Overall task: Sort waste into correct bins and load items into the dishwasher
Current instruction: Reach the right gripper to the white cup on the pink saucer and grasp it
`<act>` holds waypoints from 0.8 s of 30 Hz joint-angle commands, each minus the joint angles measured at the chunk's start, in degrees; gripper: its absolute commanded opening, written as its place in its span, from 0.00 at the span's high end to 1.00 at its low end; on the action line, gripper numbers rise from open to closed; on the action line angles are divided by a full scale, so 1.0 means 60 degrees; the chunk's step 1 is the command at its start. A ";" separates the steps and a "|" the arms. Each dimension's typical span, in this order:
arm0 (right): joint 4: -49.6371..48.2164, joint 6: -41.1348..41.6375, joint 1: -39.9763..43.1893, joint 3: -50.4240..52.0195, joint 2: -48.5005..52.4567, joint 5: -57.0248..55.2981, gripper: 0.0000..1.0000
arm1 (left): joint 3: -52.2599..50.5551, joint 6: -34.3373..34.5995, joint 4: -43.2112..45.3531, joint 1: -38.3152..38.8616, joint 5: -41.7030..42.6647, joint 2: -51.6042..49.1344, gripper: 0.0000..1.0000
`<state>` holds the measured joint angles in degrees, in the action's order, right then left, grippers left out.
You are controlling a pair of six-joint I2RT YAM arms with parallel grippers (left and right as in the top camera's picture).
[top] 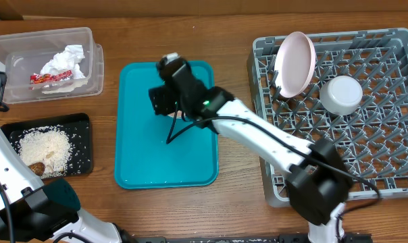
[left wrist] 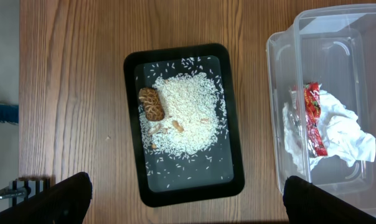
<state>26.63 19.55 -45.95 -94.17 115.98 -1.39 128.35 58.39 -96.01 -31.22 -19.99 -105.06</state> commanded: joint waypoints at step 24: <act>0.1308 -0.2594 -0.0448 -0.0310 0.0765 -0.1880 0.37 | 0.0047 0.0157 0.0007 0.0036 -0.0157 -0.0095 0.00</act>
<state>34.30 5.52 -46.98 -94.41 119.68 -10.90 128.35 58.39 -96.01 -31.22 -19.99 -105.06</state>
